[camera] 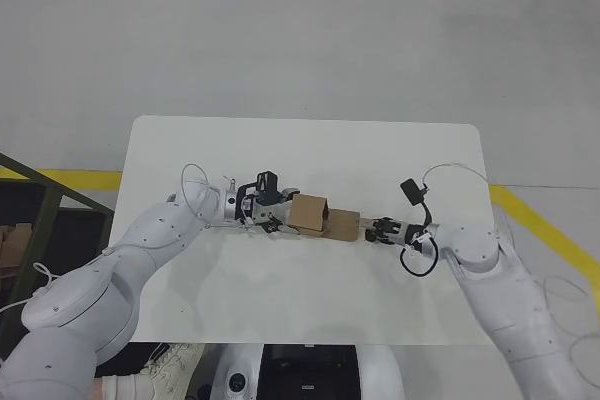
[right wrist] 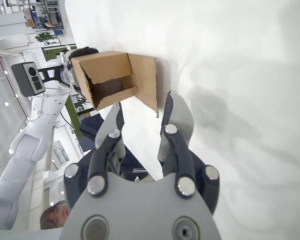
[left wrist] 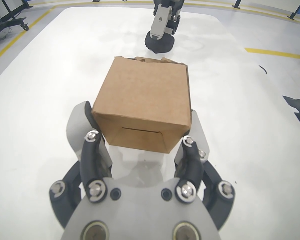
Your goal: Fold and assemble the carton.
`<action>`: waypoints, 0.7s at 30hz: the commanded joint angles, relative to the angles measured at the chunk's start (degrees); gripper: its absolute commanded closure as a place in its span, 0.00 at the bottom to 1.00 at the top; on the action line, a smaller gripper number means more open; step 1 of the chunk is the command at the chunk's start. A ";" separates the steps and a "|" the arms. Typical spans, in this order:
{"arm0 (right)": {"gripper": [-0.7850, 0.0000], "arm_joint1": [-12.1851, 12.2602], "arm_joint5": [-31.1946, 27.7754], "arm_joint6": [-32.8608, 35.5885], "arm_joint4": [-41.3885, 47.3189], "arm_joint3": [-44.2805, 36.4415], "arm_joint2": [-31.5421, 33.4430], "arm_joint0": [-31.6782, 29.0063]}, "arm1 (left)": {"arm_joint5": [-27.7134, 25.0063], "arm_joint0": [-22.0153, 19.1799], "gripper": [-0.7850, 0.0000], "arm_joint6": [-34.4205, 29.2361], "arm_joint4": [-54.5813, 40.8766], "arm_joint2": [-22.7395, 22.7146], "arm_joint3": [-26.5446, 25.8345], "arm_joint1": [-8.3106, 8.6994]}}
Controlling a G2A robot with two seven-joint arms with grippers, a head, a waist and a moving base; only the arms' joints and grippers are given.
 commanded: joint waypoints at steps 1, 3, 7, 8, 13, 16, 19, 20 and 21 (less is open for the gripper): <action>0.62 -0.20 0.12 0.01 -0.13 0.87 -1.03 0.83 | -0.02 -0.02 0.20 -0.02 -0.02 0.00 -0.02 0.01; 0.60 -0.47 -0.01 -0.10 -0.18 1.94 -2.16 1.82 | 0.03 -0.04 0.20 0.04 0.07 -0.01 0.01 0.01; 0.60 -0.98 -0.93 -0.24 0.07 4.20 -4.13 3.59 | 0.04 -0.05 0.20 0.04 0.09 -0.04 0.00 0.01; 0.60 -1.11 -1.11 -0.27 0.12 4.81 -4.59 4.01 | 0.03 -0.06 0.20 0.03 0.09 -0.04 0.00 0.01; 0.60 -1.72 -3.11 -0.08 1.56 7.20 -6.40 5.67 | -0.02 -0.07 0.20 -0.02 0.08 -0.08 -0.04 0.02; 0.58 -2.05 -5.09 0.69 3.19 8.43 -7.17 6.40 | -0.06 -0.09 0.20 -0.06 0.06 -0.10 -0.09 0.03; 0.58 -2.33 -6.54 0.77 4.48 9.97 -7.66 7.21 | -0.01 -0.10 0.20 -0.01 0.07 -0.13 -0.18 0.05; 0.58 -2.44 -6.90 0.71 4.86 10.21 -7.88 7.44 | -0.02 -0.10 0.20 -0.02 0.07 -0.13 -0.20 0.05; 0.57 -2.54 -7.47 0.82 5.45 10.51 -8.06 7.61 | -0.03 -0.10 0.20 -0.02 0.07 -0.14 -0.21 0.06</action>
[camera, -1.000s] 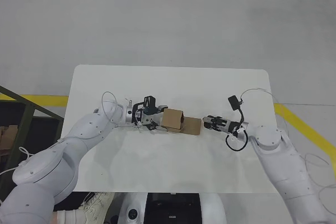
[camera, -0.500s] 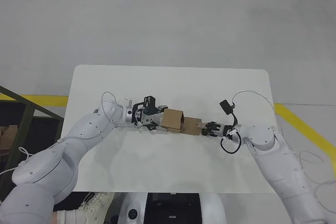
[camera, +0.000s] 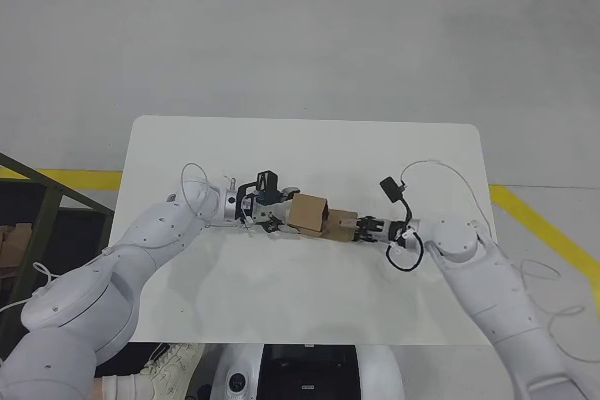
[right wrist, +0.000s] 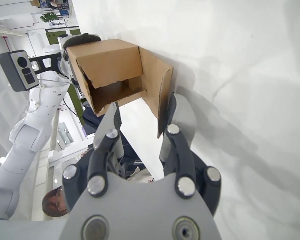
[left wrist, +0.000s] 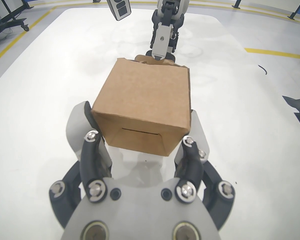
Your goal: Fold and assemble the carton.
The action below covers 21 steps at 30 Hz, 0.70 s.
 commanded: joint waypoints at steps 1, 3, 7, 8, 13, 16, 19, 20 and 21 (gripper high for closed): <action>0.57 -0.20 -0.76 0.16 1.17 0.69 -0.32 0.37 | -0.05 -0.01 0.20 -0.05 0.07 0.02 -0.07 0.01; 0.57 -0.44 -1.08 0.57 2.27 1.51 -0.78 0.91 | -0.09 -0.04 0.20 -0.09 0.07 0.01 -0.13 0.03; 0.57 -1.11 -2.49 1.98 5.22 3.99 -2.03 2.36 | -0.16 -0.07 0.20 -0.16 0.04 -0.03 -0.22 0.05; 0.58 -1.27 -3.19 2.01 5.93 4.69 -2.23 2.69 | -0.14 -0.09 0.20 -0.14 0.09 -0.04 -0.22 0.06; 0.61 -1.93 -5.80 2.08 8.44 6.76 -3.09 3.87 | -0.10 -0.13 0.20 -0.09 0.24 -0.13 -0.21 0.09; 0.60 -2.18 -5.57 1.81 8.53 7.45 -3.59 4.49 | -0.26 -0.16 0.20 -0.26 0.31 -0.15 -0.26 0.10; 0.61 -2.42 -4.52 0.73 7.93 7.48 -4.16 5.00 | -0.29 -0.15 0.19 -0.29 0.41 -0.16 -0.43 0.11; 0.62 -2.48 -4.02 0.32 7.34 7.38 -4.43 5.19 | -0.28 -0.14 0.20 -0.27 0.43 -0.17 -0.45 0.12; 0.68 -2.55 -3.35 -0.04 6.73 7.23 -4.73 5.37 | -0.28 -0.14 0.19 -0.27 0.44 -0.18 -0.47 0.13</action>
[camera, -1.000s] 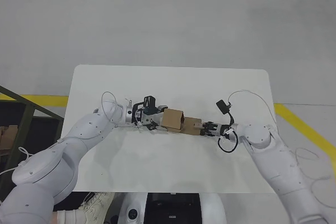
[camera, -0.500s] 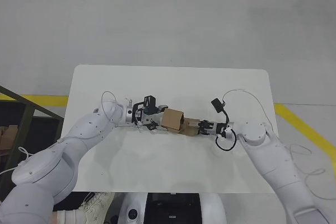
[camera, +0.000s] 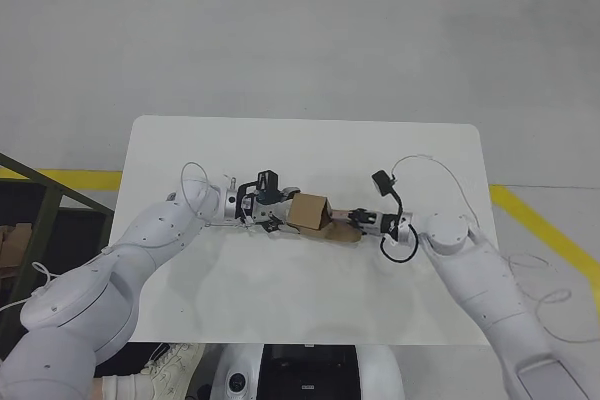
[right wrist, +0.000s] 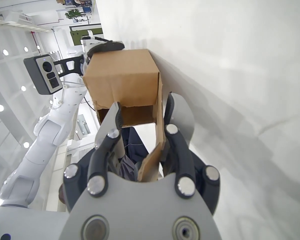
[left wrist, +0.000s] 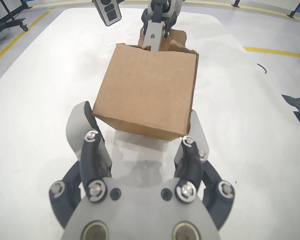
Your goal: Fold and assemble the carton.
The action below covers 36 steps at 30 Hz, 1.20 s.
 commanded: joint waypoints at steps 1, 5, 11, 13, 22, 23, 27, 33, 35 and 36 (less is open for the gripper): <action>0.76 -0.13 1.37 -0.63 -1.29 -0.40 -0.63 0.36 | 0.01 0.01 0.20 0.02 0.02 -0.02 -0.05 0.02; 0.87 -0.40 4.04 -1.61 -3.52 -1.51 -1.84 0.95 | 0.09 0.03 0.20 0.10 0.06 -0.15 -0.02 0.05; 0.74 -0.57 7.86 -3.77 -6.88 -4.17 -2.89 1.06 | 0.08 0.16 0.19 0.08 0.05 -0.23 -0.18 0.11; 0.71 -0.57 8.94 -4.08 -7.47 -5.45 -3.06 0.81 | 0.15 0.21 0.19 0.15 0.10 -0.25 -0.28 0.13; 0.66 0.48 11.03 -4.97 -8.72 -10.78 -0.14 -2.03 | 0.22 0.38 0.19 0.23 0.02 -0.40 -0.01 0.24; 0.66 0.62 10.90 -4.91 -8.22 -11.44 0.40 -2.60 | 0.14 0.38 0.19 0.14 -0.02 -0.41 0.04 0.24; 0.67 1.05 10.92 -5.58 -6.51 -12.95 2.33 -4.46 | 0.11 0.42 0.19 0.12 -0.14 -0.49 0.04 0.27; 0.55 1.16 11.08 -6.98 -4.45 -13.25 3.69 -5.59 | 0.16 0.39 0.20 0.17 0.00 -0.58 0.03 0.33; 0.53 1.25 11.06 -7.06 -4.47 -13.27 4.03 -5.72 | 0.19 0.41 0.20 0.19 -0.08 -0.65 0.06 0.36; 0.52 1.31 11.03 -7.06 -4.49 -13.37 4.25 -5.87 | 0.18 0.41 0.20 0.19 -0.08 -0.67 0.06 0.38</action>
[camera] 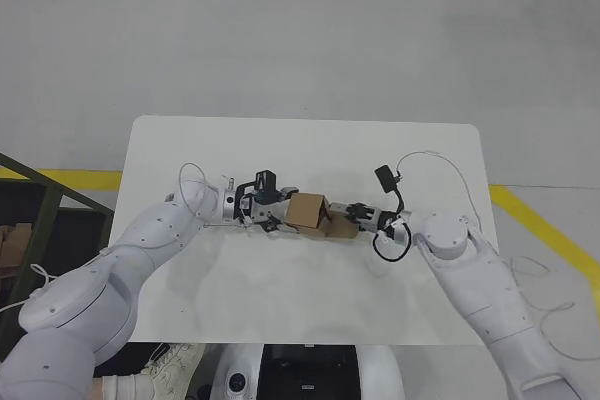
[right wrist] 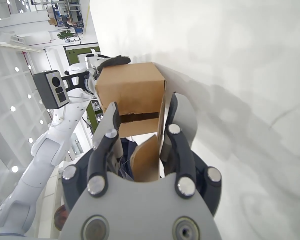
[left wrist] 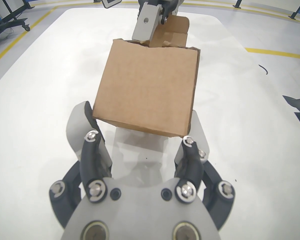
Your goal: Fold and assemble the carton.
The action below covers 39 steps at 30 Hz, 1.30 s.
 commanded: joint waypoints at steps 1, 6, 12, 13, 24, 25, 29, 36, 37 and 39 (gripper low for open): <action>0.52 0.15 -0.08 -0.05 -0.21 -0.29 0.47 -0.32 | 0.00 0.01 0.20 0.00 -0.02 -0.04 0.00 0.04; 0.52 0.78 0.07 0.01 -0.65 -2.51 2.42 -2.11 | -0.05 0.02 0.21 -0.05 -0.01 -0.12 -0.11 0.10; 0.61 1.64 0.05 1.21 -0.54 -6.13 4.95 -5.03 | -0.04 0.04 0.21 -0.05 0.01 -0.19 -0.28 0.15; 0.65 1.75 0.25 1.31 -0.62 -6.57 5.23 -5.39 | -0.11 0.04 0.21 -0.11 0.00 -0.20 -0.26 0.16; 0.83 1.28 3.54 0.71 -2.37 -6.69 2.53 -3.10 | -0.23 -0.09 0.19 -0.23 0.35 -0.35 -0.62 0.19; 0.83 1.16 4.18 0.37 -2.92 -6.53 2.03 -2.55 | -0.24 -0.10 0.20 -0.25 0.35 -0.38 -0.66 0.19; 0.61 0.83 5.66 -0.29 -3.48 -6.70 0.85 -1.22 | -0.31 -0.13 0.19 -0.32 0.55 -0.45 -0.79 0.22; 0.00 0.71 0.78 1.38 1.07 -6.92 1.36 -2.12 | -0.55 -0.10 0.19 -0.55 0.68 -0.63 -0.92 0.25; 0.00 0.69 -0.73 2.08 2.45 -6.50 1.58 -2.32 | -0.57 -0.10 0.20 -0.57 0.70 -0.66 -0.95 0.25; 0.00 0.69 -2.33 2.61 3.79 -5.58 1.90 -2.51 | -0.56 -0.07 0.19 -0.57 0.65 -0.75 -0.95 0.26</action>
